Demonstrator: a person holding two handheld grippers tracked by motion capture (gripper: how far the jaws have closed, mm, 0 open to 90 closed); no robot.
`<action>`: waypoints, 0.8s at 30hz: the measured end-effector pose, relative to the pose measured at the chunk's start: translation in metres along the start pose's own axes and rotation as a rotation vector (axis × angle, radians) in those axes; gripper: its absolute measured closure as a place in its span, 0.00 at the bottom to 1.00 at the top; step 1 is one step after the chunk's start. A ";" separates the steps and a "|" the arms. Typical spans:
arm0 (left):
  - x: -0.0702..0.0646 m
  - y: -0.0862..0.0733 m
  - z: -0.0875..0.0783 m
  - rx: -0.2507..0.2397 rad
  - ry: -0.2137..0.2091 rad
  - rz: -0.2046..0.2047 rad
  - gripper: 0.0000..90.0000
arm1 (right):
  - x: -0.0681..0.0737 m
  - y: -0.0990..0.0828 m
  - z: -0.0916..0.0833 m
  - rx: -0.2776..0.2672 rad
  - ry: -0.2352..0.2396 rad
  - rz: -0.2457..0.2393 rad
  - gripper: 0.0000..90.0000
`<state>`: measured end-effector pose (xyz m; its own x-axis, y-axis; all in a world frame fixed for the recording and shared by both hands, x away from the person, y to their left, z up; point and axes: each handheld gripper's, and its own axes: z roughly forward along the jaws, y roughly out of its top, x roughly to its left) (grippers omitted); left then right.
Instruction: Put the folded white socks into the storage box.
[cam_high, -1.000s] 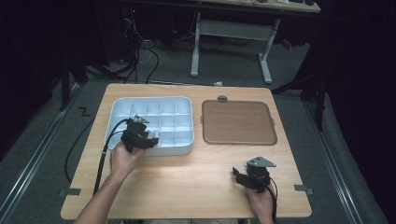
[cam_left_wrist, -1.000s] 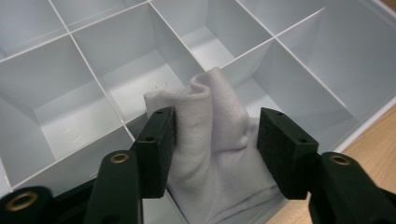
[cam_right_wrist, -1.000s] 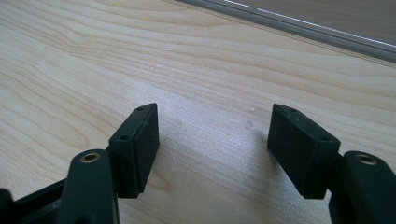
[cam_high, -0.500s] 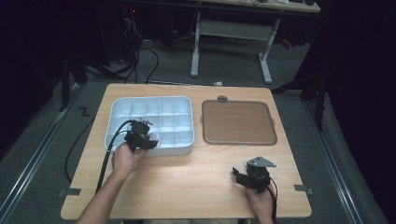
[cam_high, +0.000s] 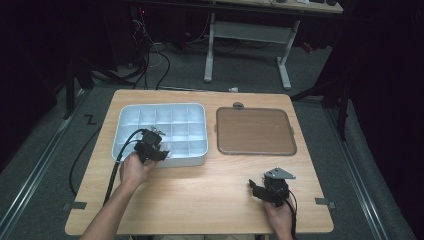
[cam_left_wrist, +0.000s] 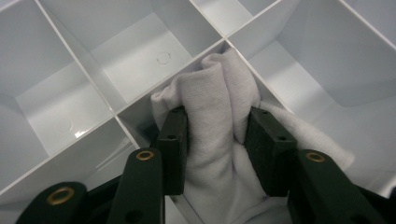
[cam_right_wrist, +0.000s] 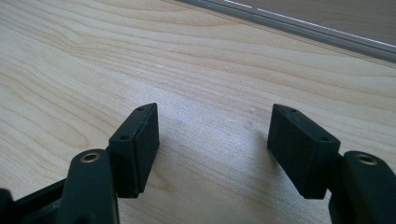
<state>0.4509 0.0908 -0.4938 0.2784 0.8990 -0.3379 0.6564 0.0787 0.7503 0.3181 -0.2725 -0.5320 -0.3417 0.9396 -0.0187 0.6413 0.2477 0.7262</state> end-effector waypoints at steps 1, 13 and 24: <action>0.000 0.000 -0.001 -0.008 0.000 0.004 0.65 | 0.000 0.000 0.000 0.000 0.000 -0.001 0.38; -0.003 0.009 -0.017 -0.085 -0.027 -0.020 0.55 | 0.000 0.000 0.000 -0.001 0.000 -0.003 0.38; 0.001 0.021 -0.034 -0.151 -0.076 -0.092 0.54 | 0.000 0.000 0.000 -0.001 0.000 -0.003 0.38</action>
<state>0.4410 0.1080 -0.4594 0.2780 0.8504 -0.4468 0.5708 0.2279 0.7889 0.3182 -0.2727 -0.5320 -0.3437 0.9389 -0.0207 0.6397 0.2501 0.7268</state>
